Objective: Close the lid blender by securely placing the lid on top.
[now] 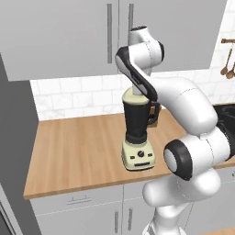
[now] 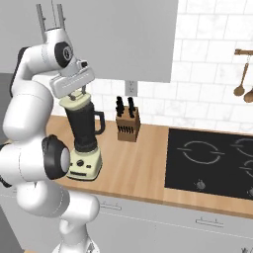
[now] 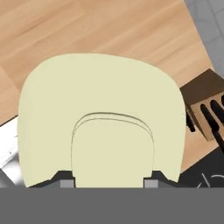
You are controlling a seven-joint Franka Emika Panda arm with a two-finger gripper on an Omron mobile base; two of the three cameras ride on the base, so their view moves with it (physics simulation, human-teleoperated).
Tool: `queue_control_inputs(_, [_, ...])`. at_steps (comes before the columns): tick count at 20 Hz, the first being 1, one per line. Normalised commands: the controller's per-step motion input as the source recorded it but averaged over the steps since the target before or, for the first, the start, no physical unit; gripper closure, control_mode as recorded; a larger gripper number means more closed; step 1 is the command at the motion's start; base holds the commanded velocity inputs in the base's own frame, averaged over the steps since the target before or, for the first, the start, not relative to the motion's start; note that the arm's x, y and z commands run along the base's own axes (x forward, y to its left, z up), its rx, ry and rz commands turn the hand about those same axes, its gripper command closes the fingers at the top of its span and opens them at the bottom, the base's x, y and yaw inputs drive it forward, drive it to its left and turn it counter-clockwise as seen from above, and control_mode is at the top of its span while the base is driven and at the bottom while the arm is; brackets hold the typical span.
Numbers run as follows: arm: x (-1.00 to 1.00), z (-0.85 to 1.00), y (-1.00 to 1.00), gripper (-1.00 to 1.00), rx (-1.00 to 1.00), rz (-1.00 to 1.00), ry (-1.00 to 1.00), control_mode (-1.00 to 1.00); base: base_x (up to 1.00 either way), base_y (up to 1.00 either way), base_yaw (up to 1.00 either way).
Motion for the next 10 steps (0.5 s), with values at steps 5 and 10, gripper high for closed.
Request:
queue_control_inputs(5, [0.0,-0.26,0.0,1.0,0.11,0.0,0.0,-1.0,0.0,0.0,0.0])
queue_control_inputs(10, [0.0,-0.14,0.0,1.0,0.14,0.0,0.0,-1.0,0.0,0.0,0.0])
